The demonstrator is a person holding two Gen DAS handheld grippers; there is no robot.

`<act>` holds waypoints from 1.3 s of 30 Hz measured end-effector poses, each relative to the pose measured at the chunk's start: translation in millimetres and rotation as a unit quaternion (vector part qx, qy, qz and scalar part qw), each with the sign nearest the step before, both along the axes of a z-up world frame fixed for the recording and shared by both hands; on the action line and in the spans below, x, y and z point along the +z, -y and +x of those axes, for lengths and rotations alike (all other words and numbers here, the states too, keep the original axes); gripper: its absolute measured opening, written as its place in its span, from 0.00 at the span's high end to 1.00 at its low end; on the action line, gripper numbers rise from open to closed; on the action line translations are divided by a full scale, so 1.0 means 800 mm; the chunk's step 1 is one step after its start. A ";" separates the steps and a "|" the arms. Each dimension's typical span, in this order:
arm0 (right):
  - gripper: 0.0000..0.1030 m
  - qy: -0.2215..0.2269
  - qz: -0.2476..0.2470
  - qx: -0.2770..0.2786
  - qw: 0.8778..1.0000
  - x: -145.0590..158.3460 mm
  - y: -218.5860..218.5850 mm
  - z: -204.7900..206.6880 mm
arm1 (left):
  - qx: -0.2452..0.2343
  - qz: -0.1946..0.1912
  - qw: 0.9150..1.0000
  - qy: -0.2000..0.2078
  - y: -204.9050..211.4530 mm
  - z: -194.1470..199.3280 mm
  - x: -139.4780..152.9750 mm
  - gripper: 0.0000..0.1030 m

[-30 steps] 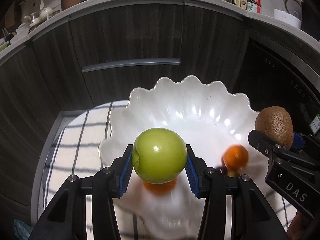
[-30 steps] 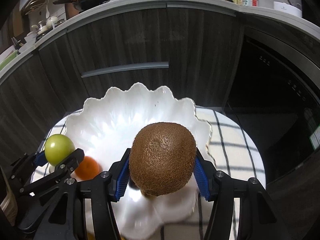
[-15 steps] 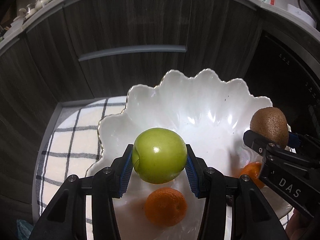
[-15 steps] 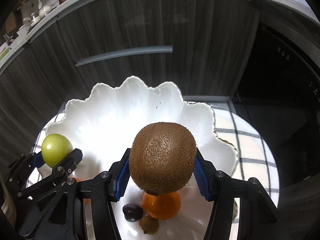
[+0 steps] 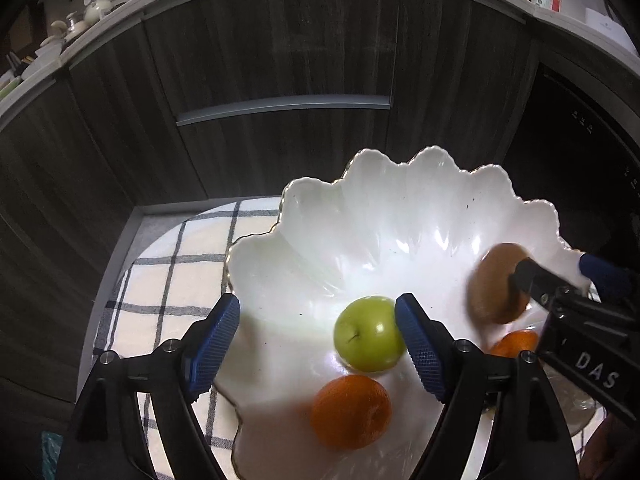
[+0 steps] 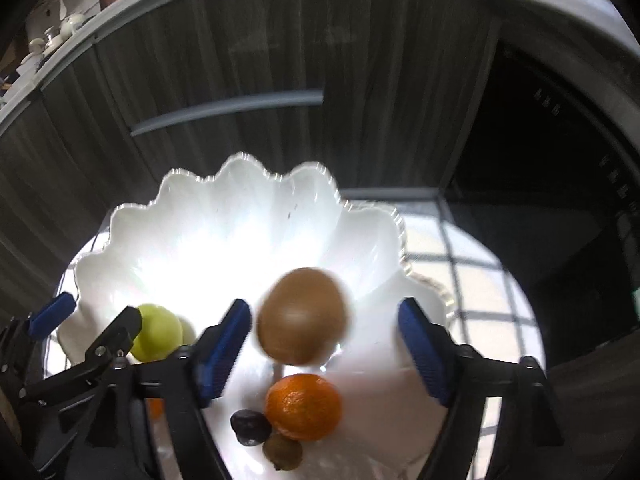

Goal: Organize fruits
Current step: 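Open the left tool releasing the apple while the right tool releases the kiwi, then withdraw both open tools from the bowl toward the lemon and dark plum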

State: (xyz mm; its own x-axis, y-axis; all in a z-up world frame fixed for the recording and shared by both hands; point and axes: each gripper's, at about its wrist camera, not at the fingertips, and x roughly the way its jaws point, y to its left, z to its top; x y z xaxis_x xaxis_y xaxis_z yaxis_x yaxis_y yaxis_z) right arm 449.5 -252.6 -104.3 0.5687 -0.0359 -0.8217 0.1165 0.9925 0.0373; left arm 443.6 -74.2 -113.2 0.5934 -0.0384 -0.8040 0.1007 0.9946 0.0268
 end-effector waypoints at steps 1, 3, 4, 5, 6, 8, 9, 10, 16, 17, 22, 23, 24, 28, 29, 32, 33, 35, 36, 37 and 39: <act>0.22 0.004 -0.003 0.000 1.000 0.005 0.000 -0.001 | 0.001 -0.004 1.000 0.001 -0.001 -0.002 0.004 0.21; 0.22 0.014 -0.005 -0.005 1.000 0.018 0.003 -0.005 | 0.003 -0.007 1.000 0.008 -0.002 -0.006 0.013 0.17; 0.22 0.019 -0.004 -0.008 1.000 0.024 0.005 -0.008 | 0.004 -0.007 1.000 0.013 -0.002 -0.008 0.019 0.15; 0.22 0.023 -0.003 -0.010 1.000 0.030 0.007 -0.011 | 0.003 -0.007 1.000 0.018 -0.002 -0.011 0.026 0.15; 0.22 0.029 -0.003 -0.011 1.000 0.038 0.009 -0.012 | 0.001 -0.006 1.000 0.024 -0.001 -0.015 0.033 0.15; 0.22 0.038 -0.002 -0.015 0.999 0.050 0.012 -0.023 | 0.000 -0.001 0.999 0.033 0.000 -0.022 0.046 0.12; 0.22 0.044 0.000 -0.018 0.999 0.057 0.015 -0.034 | 0.000 0.001 0.999 0.039 -0.001 -0.028 0.053 0.09; 0.22 0.047 0.001 -0.020 0.999 0.062 0.016 -0.039 | 0.001 0.003 0.999 0.045 -0.001 -0.034 0.060 0.08; 0.22 0.070 0.004 -0.025 0.997 0.090 0.021 -0.093 | 0.006 0.014 0.997 0.078 -0.004 -0.079 0.097 0.03; 0.22 0.073 0.005 -0.027 0.997 0.094 0.021 -0.101 | 0.007 0.013 0.997 0.079 -0.005 -0.084 0.102 0.03; 0.22 0.084 0.007 -0.032 0.996 0.109 0.021 -0.140 | 0.004 0.028 0.995 0.096 -0.006 -0.125 0.119 0.02; 0.22 0.086 0.006 -0.032 0.996 0.111 0.020 -0.148 | 0.004 0.028 0.995 0.098 -0.007 -0.133 0.121 0.01; 0.22 0.088 0.006 -0.032 0.996 0.113 0.018 -0.156 | 0.005 0.026 0.995 0.099 -0.009 -0.141 0.123 0.01; 0.22 0.094 0.003 -0.028 0.995 0.121 0.014 -0.184 | 0.011 0.020 0.995 0.102 -0.019 -0.172 0.129 0.01; 0.22 0.094 0.003 -0.028 0.995 0.123 0.014 -0.189 | 0.011 0.018 0.995 0.102 -0.021 -0.179 0.129 0.01; 0.22 0.095 0.003 -0.027 0.995 0.124 0.011 -0.208 | 0.012 0.018 0.994 0.104 -0.025 -0.198 0.128 0.01; 0.22 0.095 0.002 -0.026 0.995 0.123 0.010 -0.212 | 0.013 0.019 0.994 0.104 -0.026 -0.203 0.127 0.01; 0.22 0.095 0.002 -0.024 0.995 0.121 0.007 -0.223 | 0.014 0.019 0.994 0.103 -0.027 -0.214 0.123 0.01; 0.22 0.095 0.000 -0.023 0.995 0.120 0.006 -0.226 | 0.014 0.019 0.994 0.103 -0.028 -0.219 0.121 0.01; 0.22 0.095 -0.003 -0.022 0.995 0.118 0.005 -0.230 | 0.015 0.020 0.994 0.102 -0.029 -0.223 0.119 0.01; 0.22 0.094 -0.005 -0.022 0.995 0.114 0.003 -0.238 | 0.015 0.021 0.995 0.101 -0.030 -0.229 0.115 0.01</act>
